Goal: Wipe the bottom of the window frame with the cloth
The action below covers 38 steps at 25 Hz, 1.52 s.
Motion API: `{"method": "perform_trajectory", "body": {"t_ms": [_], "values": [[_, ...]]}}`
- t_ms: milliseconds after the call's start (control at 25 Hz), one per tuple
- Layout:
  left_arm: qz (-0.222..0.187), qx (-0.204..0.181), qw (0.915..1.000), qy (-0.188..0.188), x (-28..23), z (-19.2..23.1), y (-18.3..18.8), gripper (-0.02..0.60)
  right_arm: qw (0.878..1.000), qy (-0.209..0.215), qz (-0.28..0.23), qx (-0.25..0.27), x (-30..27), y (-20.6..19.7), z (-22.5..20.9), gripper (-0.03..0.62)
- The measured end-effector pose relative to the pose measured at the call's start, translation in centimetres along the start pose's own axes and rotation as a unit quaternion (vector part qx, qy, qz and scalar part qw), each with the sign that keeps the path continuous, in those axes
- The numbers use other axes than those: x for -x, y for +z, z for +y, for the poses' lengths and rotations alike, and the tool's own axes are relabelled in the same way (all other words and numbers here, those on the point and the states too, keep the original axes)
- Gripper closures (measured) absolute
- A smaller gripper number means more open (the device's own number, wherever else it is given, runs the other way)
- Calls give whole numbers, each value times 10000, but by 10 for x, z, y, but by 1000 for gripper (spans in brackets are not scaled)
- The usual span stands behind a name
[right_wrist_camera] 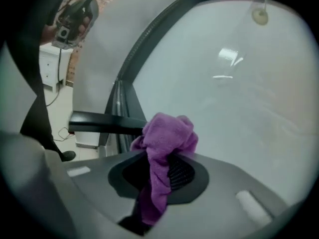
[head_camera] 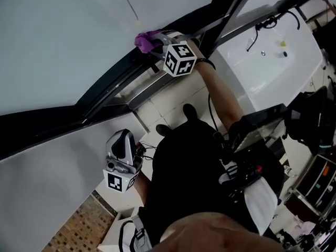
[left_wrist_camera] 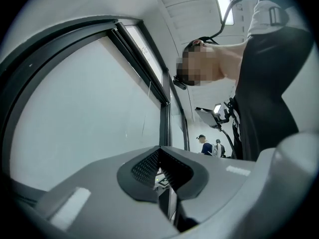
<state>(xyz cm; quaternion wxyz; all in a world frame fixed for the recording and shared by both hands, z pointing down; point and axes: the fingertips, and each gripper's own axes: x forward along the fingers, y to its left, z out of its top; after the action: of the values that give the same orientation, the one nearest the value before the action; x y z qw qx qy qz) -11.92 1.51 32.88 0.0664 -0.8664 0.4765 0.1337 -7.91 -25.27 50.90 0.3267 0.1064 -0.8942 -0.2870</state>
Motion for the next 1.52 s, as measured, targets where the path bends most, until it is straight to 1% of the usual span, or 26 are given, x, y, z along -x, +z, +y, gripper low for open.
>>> {"method": "perform_trajectory", "body": {"t_ms": [80, 160, 240, 280, 320, 360, 400, 440, 480, 520, 560, 600, 720, 760, 800, 880, 920, 1040, 1120, 1200, 1240, 1320, 1400, 1440, 1480, 1520], "values": [[98, 40, 9999, -46, -8, -5, -3, 580, 9990, 330, -244, 171, 21, 3, 19, 526], [183, 80, 9998, -82, -14, -7, -8, 580, 9943, 904, -401, 390, 45, 4, 52, 525], [238, 101, 9996, -124, -18, -6, -12, 580, 9805, 1798, -541, 574, 77, 6, 97, 525], [255, 106, 9995, -145, -20, -6, -12, 580, 9722, 2174, -695, 527, 95, 9, 114, 525], [265, 110, 9995, -162, -22, -6, -12, 580, 9689, 2285, -875, 355, 107, 13, 117, 525], [270, 112, 9994, -179, -25, -6, -12, 580, 9735, 2058, -994, 98, 111, 15, 105, 525], [272, 111, 9994, -201, -28, -6, -11, 580, 9829, 1536, -989, -214, 105, 13, 80, 525], [276, 107, 9993, -232, -31, -7, -11, 580, 9910, 836, -868, -582, 93, 8, 46, 525], [284, 101, 9992, -272, -34, -9, -12, 580, 9923, 112, -707, -1010, 77, 3, 12, 525], [298, 91, 9990, -310, -37, -13, -13, 580, 9865, -464, -593, -1457, 59, -1, -16, 523], [321, 73, 9989, -340, -39, -16, -13, 580, 9785, -756, -557, -1836, 40, 0, -34, 523], [351, 43, 9987, -361, -41, -20, -14, 580, 9740, -743, -562, -2067, 20, 4, -39, 523], [421, -70, 9985, -351, -42, -26, -14, 580, 9730, -169, -584, -2227, -11, 5, -27, 528], [422, -85, 9986, -311, -40, -25, -13, 580, 9709, -118, -501, -2340, -7, -5, -27, 528], [415, -77, 9988, -250, -38, -22, -12, 580, 9701, -209, -225, -2407, 0, -18, -29, 528], [390, -9, 9992, -100, -31, -15, -12, 580, 9742, -660, 561, -2083, 10, -42, -37, 525], [383, 31, 9993, -40, -29, -11, -14, 580, 9776, -786, 676, -1834, 8, -41, -39, 525], [384, 70, 9992, 11, -28, -8, -17, 580, 9856, -549, 386, -1550, -11, -28, -36, 534], [353, 49, 9994, 0, -29, -9, -16, 580, 9833, -343, 874, -1561, -11, -50, -34, 531], [319, 68, 9995, -6, -28, -8, -15, 580, 9785, -446, 1292, -1548, -2, -67, -38, 526], [312, 92, 9995, -4, -27, -7, -16, 580, 9790, -578, 1310, -1450, 2, -65, -40, 525], [308, 141, 9994, 0, -27, -6, -18, 580, 9867, -703, 1052, -1021, -5, -47, -39, 525], [306, 163, 9994, -19, -28, -6, -19, 580, 9922, -568, 828, -732, -18, -38, -33, 539], [301, 157, 9994, -43, -29, -6, -19, 580, 9920, -444, 882, -785, -18, -44, -31, 539], [292, 146, 9994, -71, -30, -7, -18, 580, 9894, -371, 1088, -884, -12, -58, -32, 537], [284, 143, 9994, -96, -31, -7, -18, 580, 9843, -438, 1429, -937, -2, -74, -37, 536]]}}
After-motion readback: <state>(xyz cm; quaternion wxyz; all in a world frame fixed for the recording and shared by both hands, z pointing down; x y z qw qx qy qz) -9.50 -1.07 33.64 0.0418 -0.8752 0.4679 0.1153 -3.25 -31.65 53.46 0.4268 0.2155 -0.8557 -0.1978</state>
